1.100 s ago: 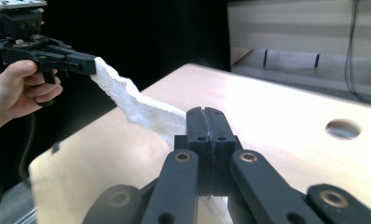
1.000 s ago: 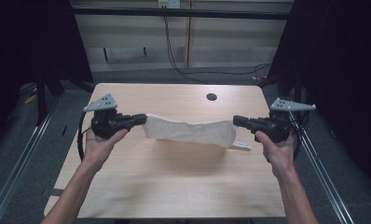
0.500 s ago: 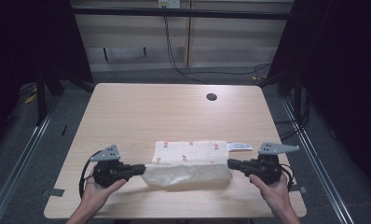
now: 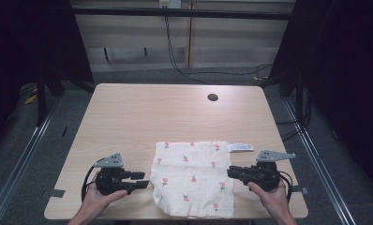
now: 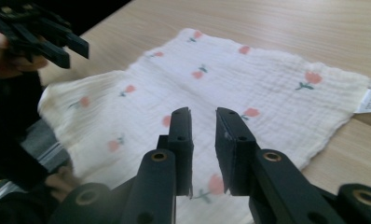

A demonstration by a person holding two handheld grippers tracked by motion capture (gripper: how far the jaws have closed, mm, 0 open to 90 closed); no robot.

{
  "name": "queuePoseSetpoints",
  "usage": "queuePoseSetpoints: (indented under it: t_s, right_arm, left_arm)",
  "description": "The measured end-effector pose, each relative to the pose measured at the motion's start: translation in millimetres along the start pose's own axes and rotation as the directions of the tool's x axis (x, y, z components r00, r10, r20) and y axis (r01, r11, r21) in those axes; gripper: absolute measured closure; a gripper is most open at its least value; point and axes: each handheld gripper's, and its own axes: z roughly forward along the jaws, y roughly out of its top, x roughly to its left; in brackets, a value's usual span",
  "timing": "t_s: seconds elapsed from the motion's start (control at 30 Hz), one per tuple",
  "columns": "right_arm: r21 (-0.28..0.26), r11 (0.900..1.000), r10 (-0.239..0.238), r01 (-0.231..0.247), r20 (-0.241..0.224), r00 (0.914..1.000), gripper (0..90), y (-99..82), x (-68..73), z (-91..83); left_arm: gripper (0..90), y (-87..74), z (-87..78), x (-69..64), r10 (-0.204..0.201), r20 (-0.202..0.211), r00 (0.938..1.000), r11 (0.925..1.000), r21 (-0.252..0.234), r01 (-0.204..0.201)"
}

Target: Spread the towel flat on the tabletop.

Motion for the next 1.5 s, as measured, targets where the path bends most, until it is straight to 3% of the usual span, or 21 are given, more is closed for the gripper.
queuePoseSetpoints:
  t_s: [0.1, 0.13, 0.23, 0.37, 0.43, 0.47, 0.5, 0.53, 0.57, 0.7, 0.77, 0.9, 1.17, 1.23, 1.5]
  right_arm:
    - [0.025, 0.9996, -0.015, 0.014, 0.021, 0.9997, 74.9, 1.3, -5.8, 9.2]
    - [0.054, 0.9986, 0.002, -0.004, 0.036, 0.9993, 73.6, 2.9, -12.6, 19.5]
    - [0.071, 0.9974, 0.008, -0.012, 0.055, 0.9985, 72.3, 4.1, -18.9, 26.5]
    - [0.124, 0.9923, -0.002, -0.012, 0.108, 0.9942, 72.2, 3.2, -34.1, 41.2]
    - [0.137, 0.9905, -0.001, -0.013, 0.106, 0.9943, 72.2, 1.6, -37.0, 44.0]
    - [0.147, 0.9890, -0.005, -0.012, 0.112, 0.9936, 72.2, 0.9, -37.2, 45.4]
    - [0.152, 0.9884, -0.010, -0.007, 0.111, 0.9938, 72.2, -0.1, -37.8, 46.8]
    - [0.162, 0.9866, -0.001, -0.017, 0.108, 0.9942, 72.2, -0.9, -37.4, 48.3]
    - [0.172, 0.9850, -0.009, -0.010, 0.110, 0.9939, 72.2, -1.9, -37.3, 50.4]
    - [0.221, 0.9752, -0.030, 0.002, 0.124, 0.9919, 72.3, -5.2, -35.9, 59.5]
    - [0.215, 0.9766, -0.020, -0.008, 0.127, 0.9917, 72.0, -4.8, -36.9, 60.6]
    - [0.201, 0.9795, -0.013, -0.015, 0.141, 0.9899, 71.6, -3.5, -41.6, 61.7]
    - [0.192, 0.9811, -0.006, -0.029, 0.177, 0.9842, 71.5, 2.2, -49.9, 65.2]
    - [0.187, 0.9817, -0.002, -0.034, 0.188, 0.9821, 71.5, 4.0, -53.3, 66.0]
    - [0.170, 0.9848, 0.001, -0.033, 0.187, 0.9824, 69.6, 8.2, -61.9, 70.0]
  left_arm:
    - [60.8, 5.0, 5.9, 5.5, 0.000, -0.014, 0.9999, 1.0000, 0.004, 0.000]
    - [64.8, 10.4, 15.3, 11.8, -0.004, -0.023, 0.9997, 0.9998, 0.017, 0.005]
    - [71.1, 14.9, 26.2, 18.8, -0.021, -0.035, 0.9992, 0.9991, 0.037, 0.022]
    - [72.6, 20.4, 48.0, 32.7, -0.031, -0.060, 0.9977, 0.9964, 0.077, 0.036]
    - [70.9, 19.6, 50.9, 34.0, -0.038, -0.052, 0.9979, 0.9956, 0.084, 0.043]
    - [69.8, 17.0, 56.4, 36.6, -0.085, 0.013, 0.9963, 0.9915, 0.100, 0.084]
    - [69.7, 15.7, 58.6, 35.0, -0.084, 0.011, 0.9964, 0.9919, 0.097, 0.083]
    - [70.2, 15.6, 59.8, 32.3, -0.059, -0.034, 0.9977, 0.9921, 0.109, 0.063]
    - [70.7, 15.5, 61.3, 31.4, -0.049, -0.045, 0.9978, 0.9917, 0.117, 0.054]
    - [69.8, 14.3, 63.3, 34.9, -0.041, -0.063, 0.9972, 0.9905, 0.129, 0.048]
    - [67.4, 14.8, 61.8, 35.2, -0.018, -0.122, 0.9923, 0.9922, 0.120, 0.033]
    - [67.7, 15.8, 61.4, 38.0, 0.022, -0.179, 0.9837, 0.9931, 0.117, -0.001]
    - [66.0, 16.2, 62.5, 39.5, 0.006, -0.173, 0.9849, 0.9946, 0.103, 0.012]
    - [65.6, 16.0, 62.5, 41.5, -0.016, -0.161, 0.9869, 0.9952, 0.093, 0.031]
    - [62.9, 15.7, 62.2, 46.1, -0.051, -0.144, 0.9882, 0.9956, 0.071, 0.062]
